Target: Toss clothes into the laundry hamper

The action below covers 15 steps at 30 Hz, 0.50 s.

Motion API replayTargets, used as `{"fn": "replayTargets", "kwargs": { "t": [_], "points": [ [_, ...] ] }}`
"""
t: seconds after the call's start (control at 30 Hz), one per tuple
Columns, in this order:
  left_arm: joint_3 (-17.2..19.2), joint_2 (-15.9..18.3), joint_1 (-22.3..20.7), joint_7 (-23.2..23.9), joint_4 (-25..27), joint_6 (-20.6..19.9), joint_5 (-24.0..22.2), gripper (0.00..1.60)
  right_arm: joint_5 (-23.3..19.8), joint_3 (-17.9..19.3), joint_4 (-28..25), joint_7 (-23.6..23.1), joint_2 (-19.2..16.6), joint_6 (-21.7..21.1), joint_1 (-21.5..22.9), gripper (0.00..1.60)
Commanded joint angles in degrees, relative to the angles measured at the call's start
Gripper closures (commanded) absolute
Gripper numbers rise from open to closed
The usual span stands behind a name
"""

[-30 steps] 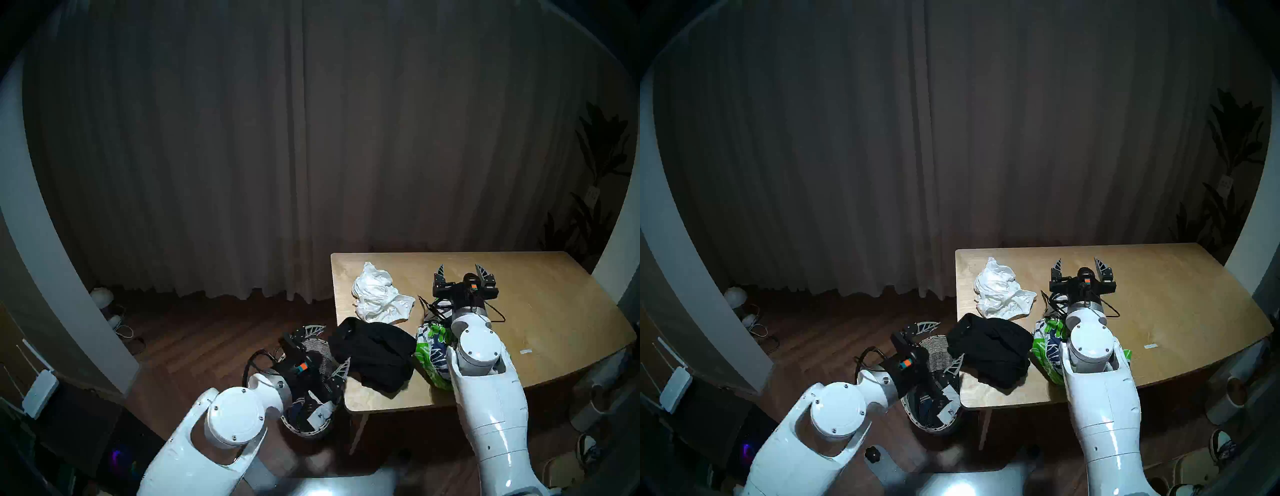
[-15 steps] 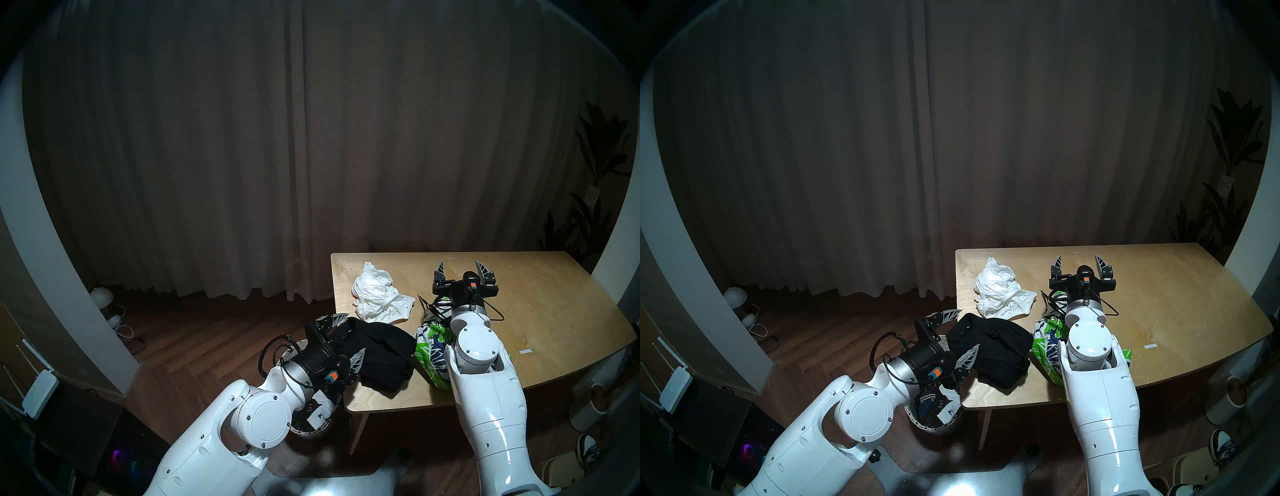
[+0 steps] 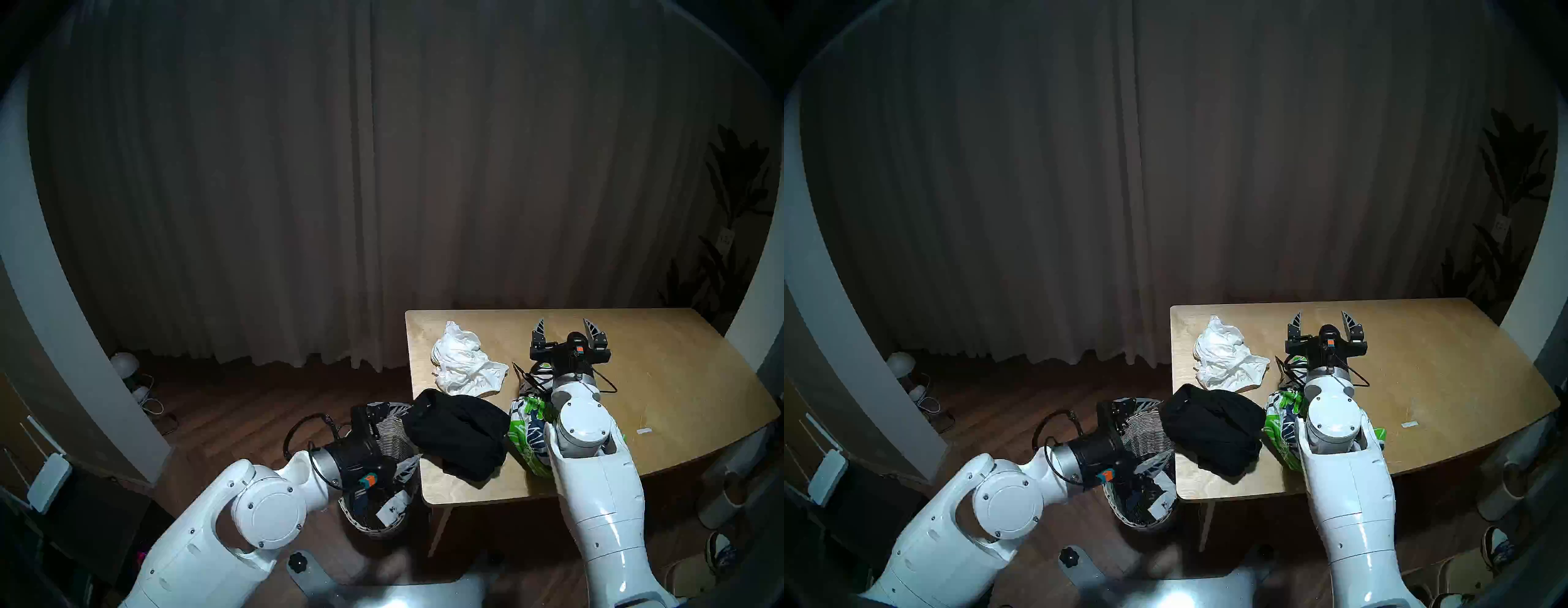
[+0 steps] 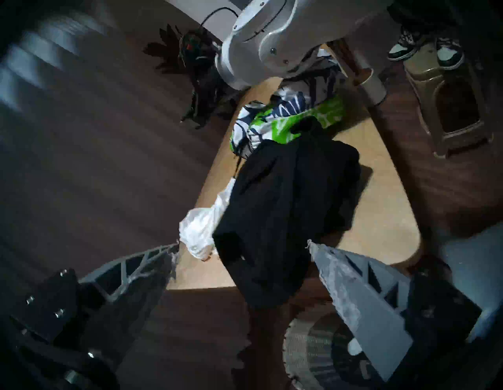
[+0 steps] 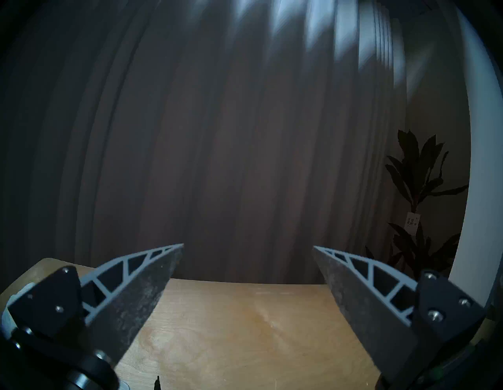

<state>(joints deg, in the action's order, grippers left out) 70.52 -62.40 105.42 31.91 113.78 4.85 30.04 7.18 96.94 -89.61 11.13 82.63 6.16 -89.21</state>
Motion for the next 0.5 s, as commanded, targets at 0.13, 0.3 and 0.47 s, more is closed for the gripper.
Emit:
{"fn": "replayTargets", "kwargs": {
  "t": [0.13, 0.3, 0.47],
  "points": [
    [-2.22, -8.4, -8.43, 1.94, -6.5, -5.0, -9.8, 0.0, -0.37, -0.01, -1.0, 0.13, -0.13, 0.73, 0.81, 0.0],
    [-2.78, -11.52, -11.25, 2.8, -9.93, -6.28, -11.26, 0.0, -0.52, -0.12, -0.99, 0.25, -0.26, 0.81, 0.8, 0.0],
    [-3.94, -13.16, -14.54, 3.17, -13.42, -6.36, -11.7, 0.0, -0.73, -0.27, -0.98, 0.39, -0.43, 0.88, 0.78, 0.0]
  ]
}}
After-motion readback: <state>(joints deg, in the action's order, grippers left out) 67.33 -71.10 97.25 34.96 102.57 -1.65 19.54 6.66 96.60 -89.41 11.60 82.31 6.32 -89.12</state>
